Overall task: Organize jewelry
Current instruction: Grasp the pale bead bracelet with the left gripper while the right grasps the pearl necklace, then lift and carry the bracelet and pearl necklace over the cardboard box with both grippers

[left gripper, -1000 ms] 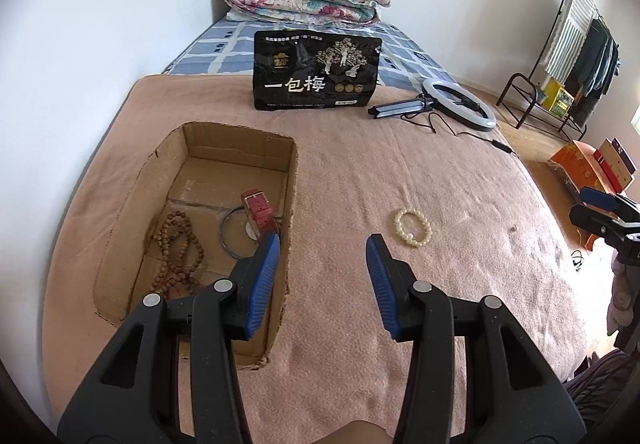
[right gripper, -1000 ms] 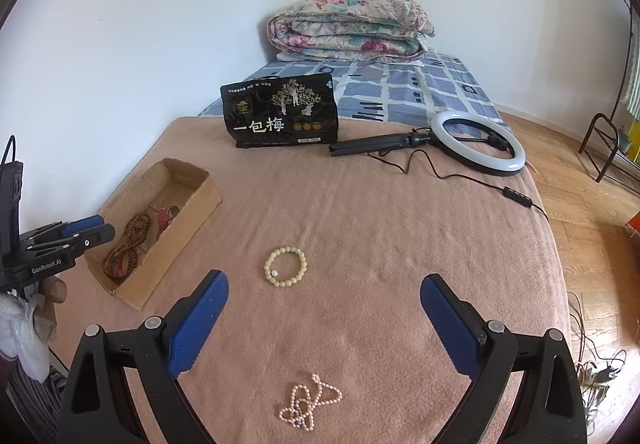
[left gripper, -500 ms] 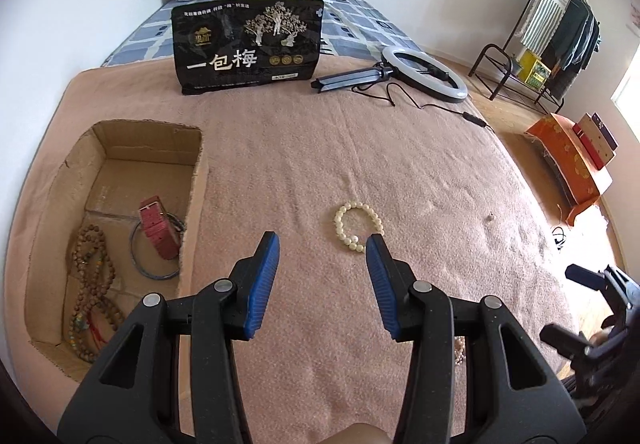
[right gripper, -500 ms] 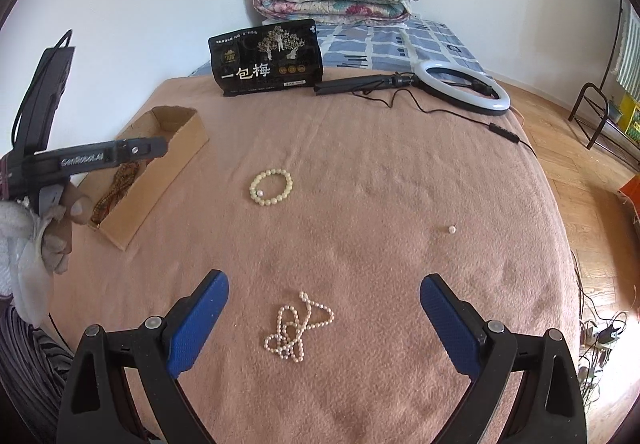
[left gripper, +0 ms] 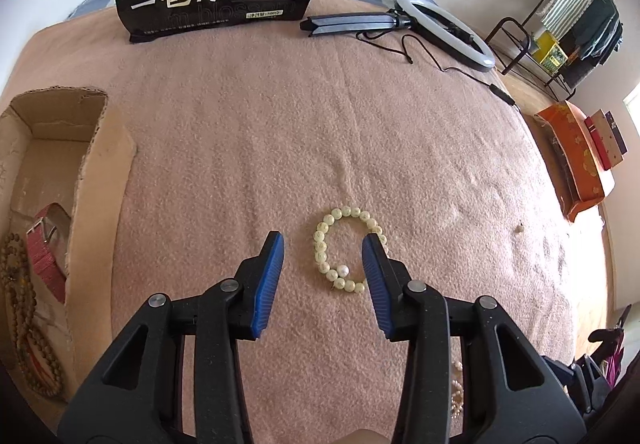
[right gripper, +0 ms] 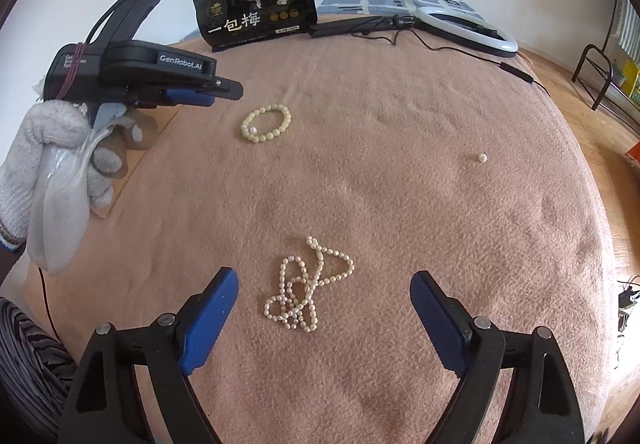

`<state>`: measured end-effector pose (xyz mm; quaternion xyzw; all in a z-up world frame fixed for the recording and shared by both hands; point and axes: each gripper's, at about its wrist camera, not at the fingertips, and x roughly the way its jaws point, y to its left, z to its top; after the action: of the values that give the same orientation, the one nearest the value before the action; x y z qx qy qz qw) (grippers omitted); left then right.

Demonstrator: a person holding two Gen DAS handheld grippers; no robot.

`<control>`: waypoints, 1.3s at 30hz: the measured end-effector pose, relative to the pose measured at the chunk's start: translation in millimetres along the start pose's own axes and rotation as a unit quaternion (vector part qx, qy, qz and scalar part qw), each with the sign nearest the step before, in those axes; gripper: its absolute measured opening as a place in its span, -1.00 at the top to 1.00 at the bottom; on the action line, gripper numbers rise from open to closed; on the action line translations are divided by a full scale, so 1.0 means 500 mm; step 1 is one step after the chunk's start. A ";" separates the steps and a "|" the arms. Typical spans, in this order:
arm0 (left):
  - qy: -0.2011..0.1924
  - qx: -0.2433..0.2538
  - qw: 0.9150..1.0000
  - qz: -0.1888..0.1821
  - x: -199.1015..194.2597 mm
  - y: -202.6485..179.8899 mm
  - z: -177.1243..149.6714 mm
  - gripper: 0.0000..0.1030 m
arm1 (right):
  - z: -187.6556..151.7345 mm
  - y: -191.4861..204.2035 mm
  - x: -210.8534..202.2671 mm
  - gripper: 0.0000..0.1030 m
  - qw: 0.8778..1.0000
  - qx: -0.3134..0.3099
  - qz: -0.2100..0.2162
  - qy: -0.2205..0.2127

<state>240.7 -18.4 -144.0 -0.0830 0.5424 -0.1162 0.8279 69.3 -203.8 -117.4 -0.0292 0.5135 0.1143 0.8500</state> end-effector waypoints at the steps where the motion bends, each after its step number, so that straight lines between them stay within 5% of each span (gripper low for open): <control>1: 0.005 0.000 1.000 0.001 0.012 -0.001 0.004 0.24 | 0.000 0.000 0.007 -0.68 1.000 0.001 0.001 0.003; 11: 0.036 0.014 0.999 0.022 0.087 -0.005 0.010 0.48 | -0.015 0.006 0.054 -0.56 0.999 -0.004 0.011 0.031; 16: 0.032 0.022 0.999 0.023 0.097 -0.007 0.013 0.49 | -0.019 0.008 0.067 -0.53 0.999 -0.001 0.014 0.036; 23: 0.016 0.029 0.999 0.036 0.102 -0.006 0.013 0.83 | -0.018 0.022 0.090 -0.47 0.999 -0.001 0.021 0.046; 27: 0.012 0.023 0.999 0.030 0.101 0.002 0.016 0.84 | -0.018 0.028 0.108 -0.41 0.999 -0.008 0.002 0.053; 30: 0.009 0.023 0.999 0.025 0.099 0.003 0.016 0.86 | -0.017 0.034 0.111 -0.16 0.998 -0.021 -0.018 0.049; 34: 0.008 0.011 1.000 0.012 0.091 0.007 0.019 0.90 | -0.016 0.029 0.106 0.48 0.999 -0.020 -0.026 0.040; 39: 0.002 0.015 1.000 0.000 0.074 -0.006 0.016 0.90 | -0.014 0.002 0.099 0.82 0.999 0.010 -0.007 0.037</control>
<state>262.1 -31.5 -172.8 -0.0700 0.5427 -0.1243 0.8277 84.9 -195.7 -164.1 -0.0285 0.5454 0.1015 0.8315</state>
